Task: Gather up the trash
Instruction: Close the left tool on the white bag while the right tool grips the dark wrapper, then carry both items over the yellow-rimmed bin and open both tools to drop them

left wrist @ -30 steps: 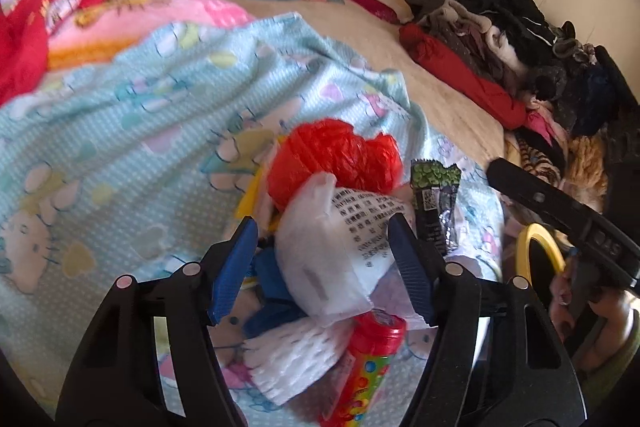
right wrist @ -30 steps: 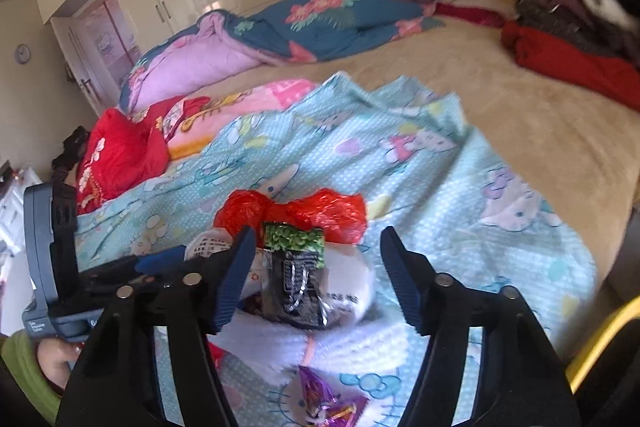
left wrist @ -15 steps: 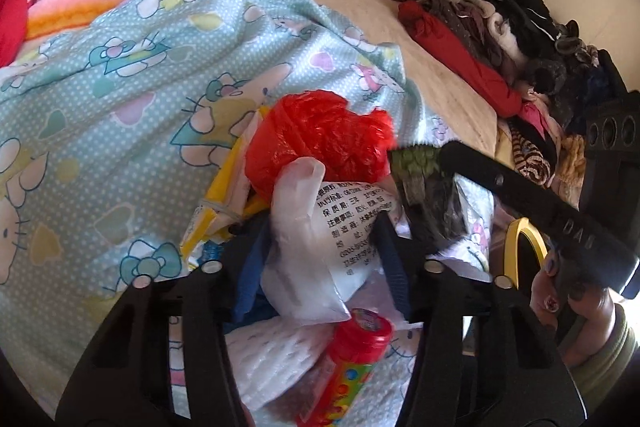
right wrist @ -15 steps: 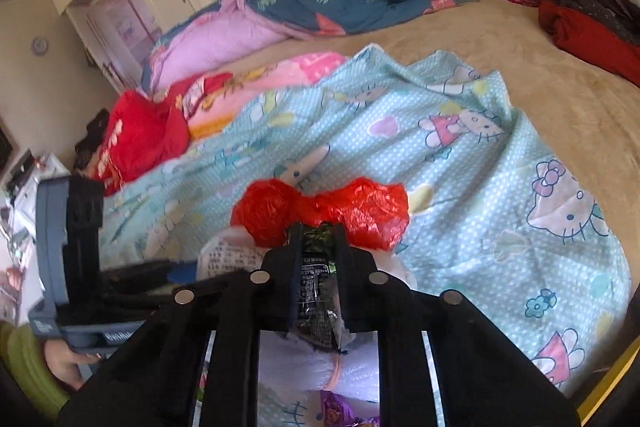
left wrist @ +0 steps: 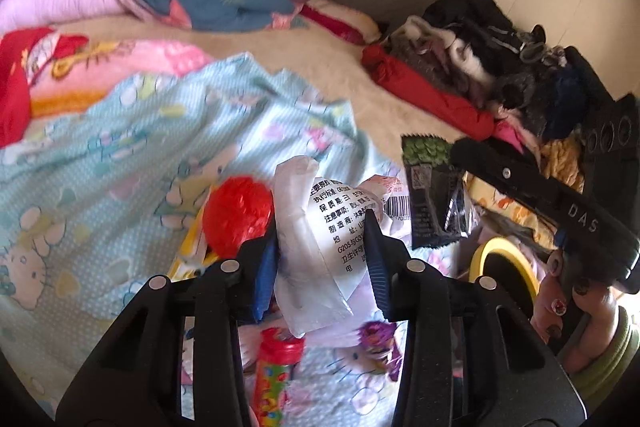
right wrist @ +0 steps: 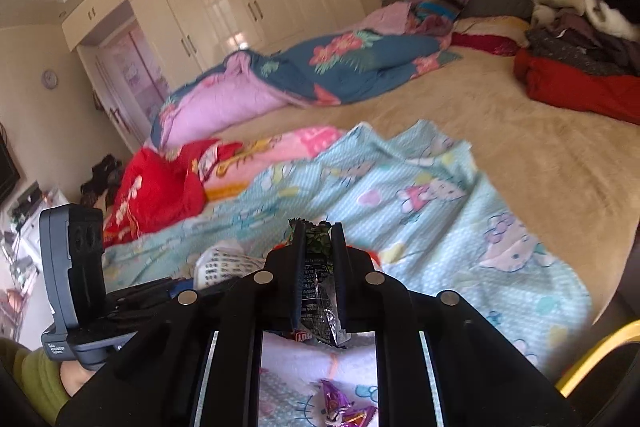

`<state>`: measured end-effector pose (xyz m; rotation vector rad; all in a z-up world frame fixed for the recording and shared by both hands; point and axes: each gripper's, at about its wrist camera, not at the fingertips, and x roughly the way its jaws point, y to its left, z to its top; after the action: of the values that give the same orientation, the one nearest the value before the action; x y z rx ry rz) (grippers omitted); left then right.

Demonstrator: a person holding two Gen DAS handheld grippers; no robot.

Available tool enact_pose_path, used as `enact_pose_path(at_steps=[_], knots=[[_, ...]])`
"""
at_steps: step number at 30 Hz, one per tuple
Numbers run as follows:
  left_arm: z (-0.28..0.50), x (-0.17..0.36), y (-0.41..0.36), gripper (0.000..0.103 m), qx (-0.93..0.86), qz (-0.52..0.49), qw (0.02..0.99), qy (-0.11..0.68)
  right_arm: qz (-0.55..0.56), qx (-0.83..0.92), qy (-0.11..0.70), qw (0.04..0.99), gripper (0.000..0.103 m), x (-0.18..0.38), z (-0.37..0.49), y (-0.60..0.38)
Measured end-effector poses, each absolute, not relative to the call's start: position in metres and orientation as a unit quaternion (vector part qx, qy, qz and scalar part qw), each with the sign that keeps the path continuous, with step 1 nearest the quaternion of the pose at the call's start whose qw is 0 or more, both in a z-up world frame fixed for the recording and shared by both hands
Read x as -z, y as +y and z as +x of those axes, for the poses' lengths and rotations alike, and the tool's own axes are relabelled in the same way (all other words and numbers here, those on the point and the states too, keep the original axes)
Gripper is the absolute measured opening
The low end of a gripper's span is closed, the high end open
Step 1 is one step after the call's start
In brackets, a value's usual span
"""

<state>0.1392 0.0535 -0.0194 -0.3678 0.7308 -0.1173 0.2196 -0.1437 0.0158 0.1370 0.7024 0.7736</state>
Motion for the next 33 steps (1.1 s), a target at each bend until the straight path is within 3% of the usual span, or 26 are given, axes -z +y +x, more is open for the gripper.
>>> enact_pose_path(at_steps=[11,33], knots=[[0.133,-0.008,0.023,0.031,0.069,-0.164,0.929,0.324,0.095,-0.337,0.308,0.885,0.012,-0.034,0.206,-0.197],[0.125,-0.011,-0.063,0.031,0.127,-0.119,0.927,0.331,0.146,-0.258,0.29,0.91,0.012,-0.03,0.17,-0.307]])
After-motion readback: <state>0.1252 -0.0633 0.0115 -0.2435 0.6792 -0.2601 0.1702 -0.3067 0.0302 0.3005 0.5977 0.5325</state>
